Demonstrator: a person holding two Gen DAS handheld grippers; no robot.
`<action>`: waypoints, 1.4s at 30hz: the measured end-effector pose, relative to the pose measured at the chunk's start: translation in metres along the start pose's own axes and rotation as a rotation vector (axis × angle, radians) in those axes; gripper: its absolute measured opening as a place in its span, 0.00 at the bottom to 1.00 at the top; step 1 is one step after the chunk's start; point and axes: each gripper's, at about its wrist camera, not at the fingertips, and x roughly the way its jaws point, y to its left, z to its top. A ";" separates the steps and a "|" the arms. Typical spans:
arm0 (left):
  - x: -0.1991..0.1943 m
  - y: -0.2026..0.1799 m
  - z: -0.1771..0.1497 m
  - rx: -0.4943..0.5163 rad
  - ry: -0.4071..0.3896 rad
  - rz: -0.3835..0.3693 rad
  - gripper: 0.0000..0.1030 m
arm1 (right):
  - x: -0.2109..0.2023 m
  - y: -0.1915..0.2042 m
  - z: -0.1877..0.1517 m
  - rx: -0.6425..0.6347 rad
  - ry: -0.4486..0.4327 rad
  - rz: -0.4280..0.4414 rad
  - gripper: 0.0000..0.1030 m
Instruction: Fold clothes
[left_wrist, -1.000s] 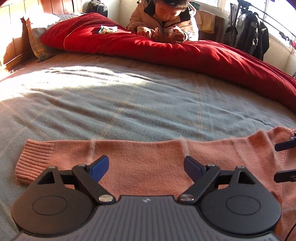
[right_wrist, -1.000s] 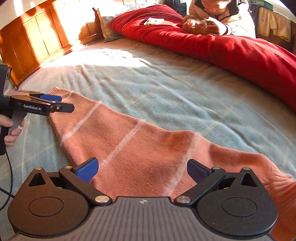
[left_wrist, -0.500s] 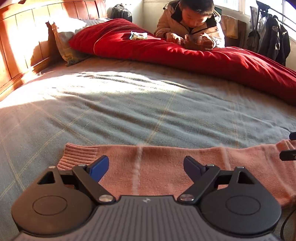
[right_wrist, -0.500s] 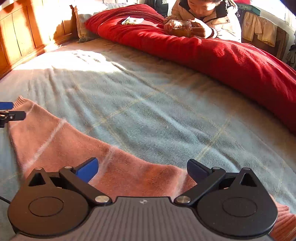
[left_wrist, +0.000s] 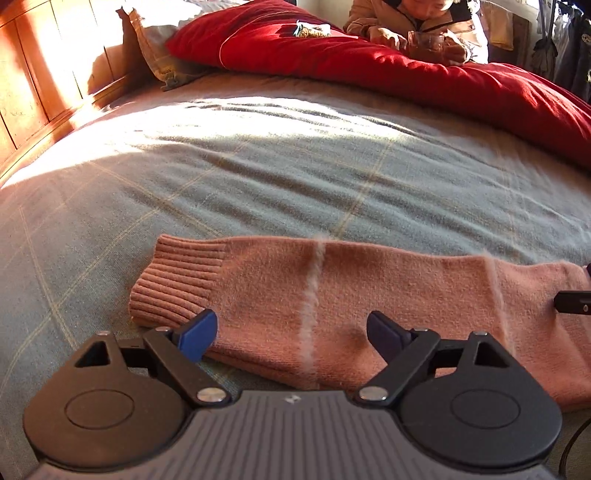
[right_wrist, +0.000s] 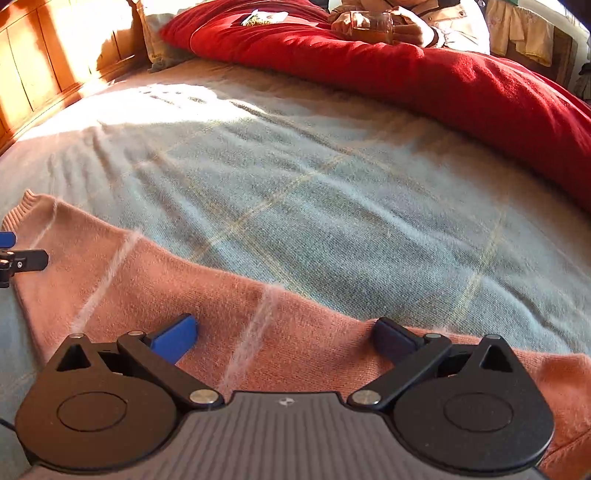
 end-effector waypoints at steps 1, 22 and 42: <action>-0.005 -0.004 0.003 0.023 -0.037 -0.019 0.86 | -0.009 -0.002 -0.001 0.010 -0.005 0.009 1.00; -0.023 -0.051 0.014 -0.027 -0.046 -0.060 0.89 | -0.093 -0.046 -0.076 0.128 -0.027 -0.036 1.00; -0.136 -0.397 -0.080 0.418 0.017 -0.521 0.90 | -0.293 -0.319 -0.322 0.647 -0.220 -0.360 1.00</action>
